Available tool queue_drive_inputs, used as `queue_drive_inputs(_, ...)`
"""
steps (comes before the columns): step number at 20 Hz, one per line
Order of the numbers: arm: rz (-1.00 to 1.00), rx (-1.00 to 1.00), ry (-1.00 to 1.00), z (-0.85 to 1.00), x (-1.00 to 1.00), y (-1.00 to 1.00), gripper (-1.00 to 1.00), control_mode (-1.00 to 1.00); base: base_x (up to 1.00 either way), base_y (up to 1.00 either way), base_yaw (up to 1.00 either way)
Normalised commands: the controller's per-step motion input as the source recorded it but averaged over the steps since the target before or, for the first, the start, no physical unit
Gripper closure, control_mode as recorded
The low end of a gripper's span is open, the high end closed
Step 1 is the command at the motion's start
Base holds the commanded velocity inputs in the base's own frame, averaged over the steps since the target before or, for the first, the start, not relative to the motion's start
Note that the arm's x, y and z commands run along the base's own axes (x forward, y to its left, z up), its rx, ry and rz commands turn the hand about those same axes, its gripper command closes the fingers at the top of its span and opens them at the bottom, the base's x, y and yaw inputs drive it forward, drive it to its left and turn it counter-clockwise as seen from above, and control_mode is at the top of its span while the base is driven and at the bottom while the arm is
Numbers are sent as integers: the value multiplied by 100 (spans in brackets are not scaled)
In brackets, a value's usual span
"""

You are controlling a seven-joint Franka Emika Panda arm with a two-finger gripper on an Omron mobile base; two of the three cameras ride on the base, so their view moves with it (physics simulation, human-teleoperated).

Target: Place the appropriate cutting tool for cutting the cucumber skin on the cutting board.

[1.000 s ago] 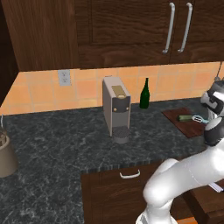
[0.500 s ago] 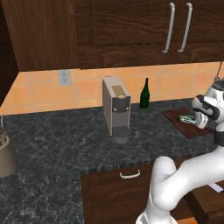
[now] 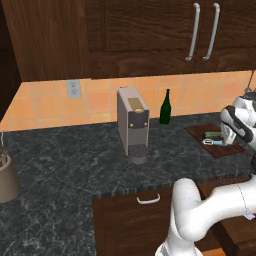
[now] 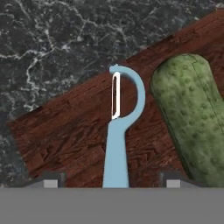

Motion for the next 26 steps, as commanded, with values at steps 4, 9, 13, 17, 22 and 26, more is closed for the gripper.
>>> queue_drive_inputs(4, 0, -2, -19, 87, -80, 0, -100, -100, 0, 0, 0)
queue_drive_inputs(9, 0, 0, -15, 57, -97, 8, -100, -100, 0, 0, 0)
queue_drive_inputs(13, -2, 0, -14, 34, -100, 22, -100, -100, 0, 0, 0)
queue_drive_inputs(17, 0, 0, -7, 55, -100, 23, -100, -100, 0, 0, 0)
queue_drive_inputs(22, 0, -2, 0, 52, -95, 53, -100, -100, 0, 0, 0)
queue_drive_inputs(26, 0, -6, 0, 37, -80, 75, -100, -100, 0, 0, 0)
